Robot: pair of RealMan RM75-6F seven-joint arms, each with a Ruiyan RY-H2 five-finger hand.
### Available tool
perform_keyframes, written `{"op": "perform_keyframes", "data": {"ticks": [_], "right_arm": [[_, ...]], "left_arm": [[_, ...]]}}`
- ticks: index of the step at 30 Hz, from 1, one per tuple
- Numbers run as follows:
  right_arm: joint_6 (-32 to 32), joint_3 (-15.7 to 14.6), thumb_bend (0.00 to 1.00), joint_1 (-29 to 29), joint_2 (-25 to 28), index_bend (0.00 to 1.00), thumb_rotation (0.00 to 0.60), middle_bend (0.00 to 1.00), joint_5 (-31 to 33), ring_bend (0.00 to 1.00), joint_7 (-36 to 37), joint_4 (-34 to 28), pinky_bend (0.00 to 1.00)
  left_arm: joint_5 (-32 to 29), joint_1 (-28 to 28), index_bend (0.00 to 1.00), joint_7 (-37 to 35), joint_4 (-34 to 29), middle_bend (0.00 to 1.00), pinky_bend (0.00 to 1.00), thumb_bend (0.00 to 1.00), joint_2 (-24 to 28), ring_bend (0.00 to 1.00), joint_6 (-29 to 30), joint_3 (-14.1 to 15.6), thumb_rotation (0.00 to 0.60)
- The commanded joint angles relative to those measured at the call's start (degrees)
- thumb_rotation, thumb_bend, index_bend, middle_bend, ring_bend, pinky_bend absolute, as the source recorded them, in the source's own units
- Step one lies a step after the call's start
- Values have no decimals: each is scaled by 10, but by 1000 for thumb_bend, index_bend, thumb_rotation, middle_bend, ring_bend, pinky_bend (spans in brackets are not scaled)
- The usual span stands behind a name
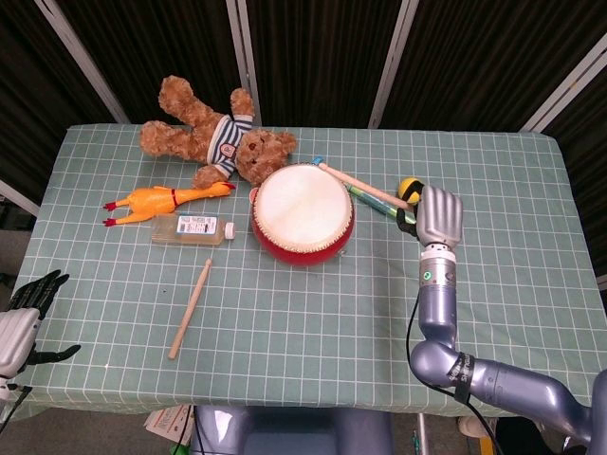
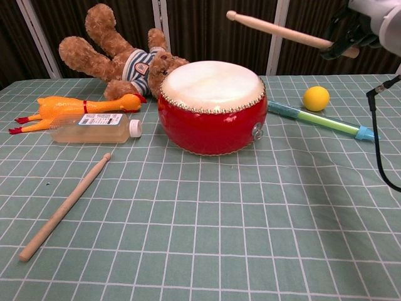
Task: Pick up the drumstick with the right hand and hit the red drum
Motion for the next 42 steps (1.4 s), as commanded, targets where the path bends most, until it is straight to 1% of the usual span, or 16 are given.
{"op": "perform_keyframes", "data": {"ticks": [1, 4, 5, 8, 10, 12, 15, 19, 21, 23, 24, 30, 31, 34, 37, 42], "right_arm": [[-18, -116, 547, 56, -48, 1000, 600, 1000, -109, 1000, -102, 109, 986], [-29, -189, 549, 75, -70, 1000, 600, 1000, -201, 1000, -149, 187, 986], [-32, -202, 549, 77, -78, 1000, 600, 1000, -215, 1000, -158, 202, 986], [-32, -193, 548, 74, -97, 1000, 600, 1000, -217, 1000, -149, 222, 986], [-26, -168, 549, 70, -104, 1000, 600, 1000, -207, 1000, -124, 219, 986], [-11, -117, 549, 64, -109, 1000, 600, 1000, -184, 1000, -79, 200, 986], [4, -71, 549, 57, -105, 1000, 600, 1000, -168, 1000, -35, 174, 986], [14, -45, 549, 49, -98, 1000, 600, 1000, -166, 1000, -1, 156, 987], [24, -10, 549, 38, -90, 1000, 600, 1000, -146, 1000, 34, 136, 987], [26, 7, 549, 30, -84, 1000, 600, 1000, -131, 1000, 48, 121, 987], [31, 29, 549, 22, -82, 1000, 600, 1000, -113, 1000, 71, 106, 987], [27, 101, 549, -1, -69, 1000, 600, 1000, -36, 1000, 137, 49, 998], [26, 105, 549, -2, -67, 1000, 600, 1000, -32, 1000, 139, 46, 998], [29, 94, 549, -4, -64, 1000, 600, 1000, -34, 1000, 138, 48, 998], [27, 67, 548, 0, -63, 1000, 600, 1000, -53, 1000, 124, 69, 998], [25, -41, 549, 18, -78, 1000, 600, 1000, -163, 1000, 68, 180, 998]], "left_arm": [[3, -1, 0, 4, 2, 0, 0, 17, 0, 0, 0, 1, 600], [11, 1, 0, 14, 9, 0, 0, 18, -5, 0, 10, 0, 600], [12, 2, 0, 15, 10, 0, 0, 18, -6, 0, 12, 1, 600], [10, 2, 0, 12, 11, 0, 0, 18, -7, 0, 11, 1, 600], [11, 2, 0, 12, 10, 0, 0, 18, -6, 0, 11, 1, 600], [10, 2, 0, 12, 11, 0, 0, 18, -6, 0, 11, 1, 600], [8, 1, 0, 11, 9, 0, 0, 18, -6, 0, 7, 2, 600], [6, 1, 0, 12, 8, 0, 0, 18, -5, 0, 6, 1, 600], [6, 1, 0, 13, 7, 0, 0, 18, -5, 0, 7, 1, 600], [4, 1, 0, 12, 6, 0, 0, 18, -5, 0, 6, 1, 600], [3, 1, 0, 10, 5, 0, 0, 18, -4, 0, 5, 1, 600], [4, 2, 0, 11, 3, 0, 0, 18, -4, 0, 6, 1, 600], [3, 2, 0, 11, 3, 0, 0, 19, -4, 0, 6, 1, 600], [3, 1, 0, 10, 3, 0, 0, 19, -3, 0, 6, 1, 600], [2, 1, 0, 10, 2, 0, 0, 19, -3, 0, 4, 1, 600], [-1, 0, 0, 9, 0, 0, 0, 19, -2, 0, 1, 1, 600]]}}
